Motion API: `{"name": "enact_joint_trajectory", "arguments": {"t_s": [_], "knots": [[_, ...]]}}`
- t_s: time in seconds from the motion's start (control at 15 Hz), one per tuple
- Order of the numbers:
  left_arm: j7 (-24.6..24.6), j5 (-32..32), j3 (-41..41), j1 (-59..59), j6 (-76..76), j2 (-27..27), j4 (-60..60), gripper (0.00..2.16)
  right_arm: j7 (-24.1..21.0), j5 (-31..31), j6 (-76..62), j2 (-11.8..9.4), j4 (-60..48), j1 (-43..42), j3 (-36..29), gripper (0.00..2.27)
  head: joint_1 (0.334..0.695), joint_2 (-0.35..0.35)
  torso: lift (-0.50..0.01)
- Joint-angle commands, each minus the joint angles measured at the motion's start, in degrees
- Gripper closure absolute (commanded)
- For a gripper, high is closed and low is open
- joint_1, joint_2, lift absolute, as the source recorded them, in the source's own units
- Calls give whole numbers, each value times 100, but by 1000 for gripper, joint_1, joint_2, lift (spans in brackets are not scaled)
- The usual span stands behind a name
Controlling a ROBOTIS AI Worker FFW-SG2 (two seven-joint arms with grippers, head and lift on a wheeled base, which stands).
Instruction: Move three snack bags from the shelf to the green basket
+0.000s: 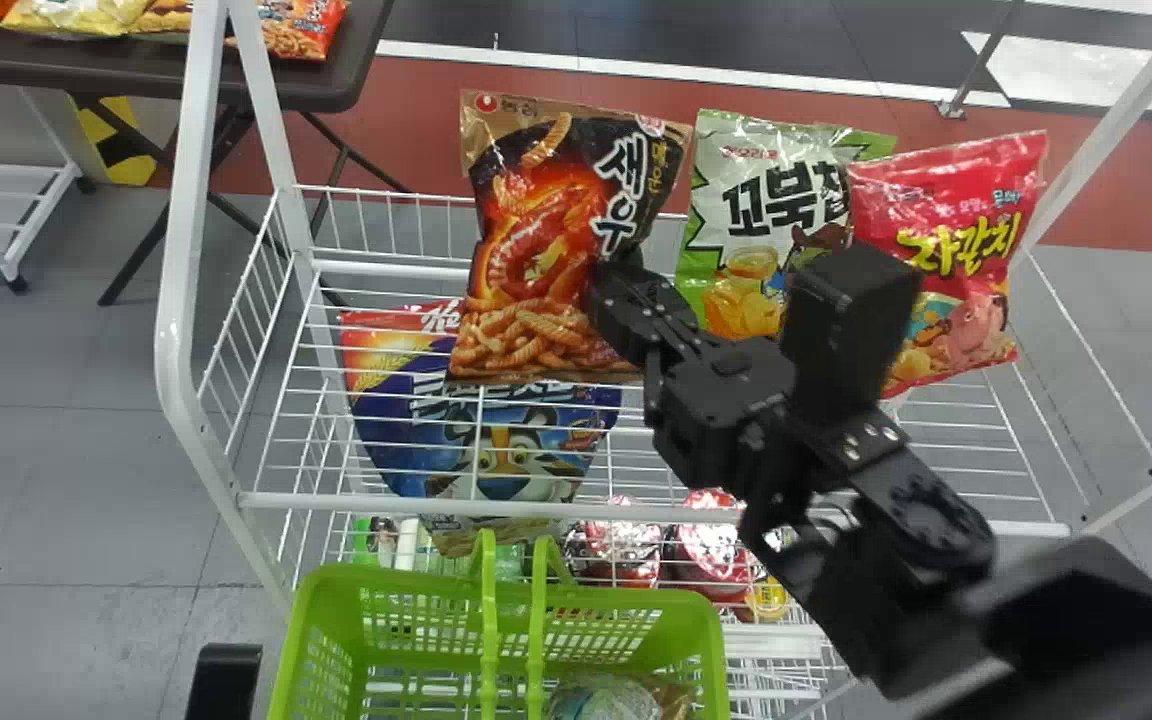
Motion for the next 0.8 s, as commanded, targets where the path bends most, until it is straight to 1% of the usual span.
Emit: {"name": "enact_joint_trajectory", "arguments": {"t_s": [0.0,0.07,0.13,0.2,0.27,0.33,0.4,0.47,0.6,0.73], "knots": [[4,-12,0,-25,-2,-13,9,2142,4,-16,673,-219,-889,689,-315,2240,695,-155,-48],[4,-12,18,-25,-2,-13,18,2142,12,-16,1077,-334,-1231,952,-499,2240,695,-170,-48],[-4,-12,35,-25,-2,-31,35,2142,12,-16,1341,-413,-1486,1190,-649,2243,695,-214,-48],[-13,-12,62,-16,-2,-49,44,2142,21,-16,1359,-545,-1671,1471,-781,2243,695,-238,-48],[-13,-12,79,1,-19,-66,44,2142,21,-16,1341,-633,-1829,1735,-904,2243,695,-267,-48],[-13,-30,70,10,-55,-101,44,2142,74,2,1376,-650,-2022,2033,-1062,2240,695,-288,-48],[-13,-48,70,10,-55,-119,44,2142,179,10,1675,-668,-2189,2209,-1167,2240,695,-330,-48],[-13,-48,79,10,-107,-128,62,2142,215,28,2325,-703,-2383,2306,-1247,2240,695,-350,-48],[-13,-48,79,10,-125,-128,62,2142,434,116,3222,-694,-2602,2438,-1334,2243,695,-350,-48],[-13,-48,79,10,-125,-128,53,2142,628,388,4030,-685,-2664,2473,-1247,2243,695,-350,-48]]}}
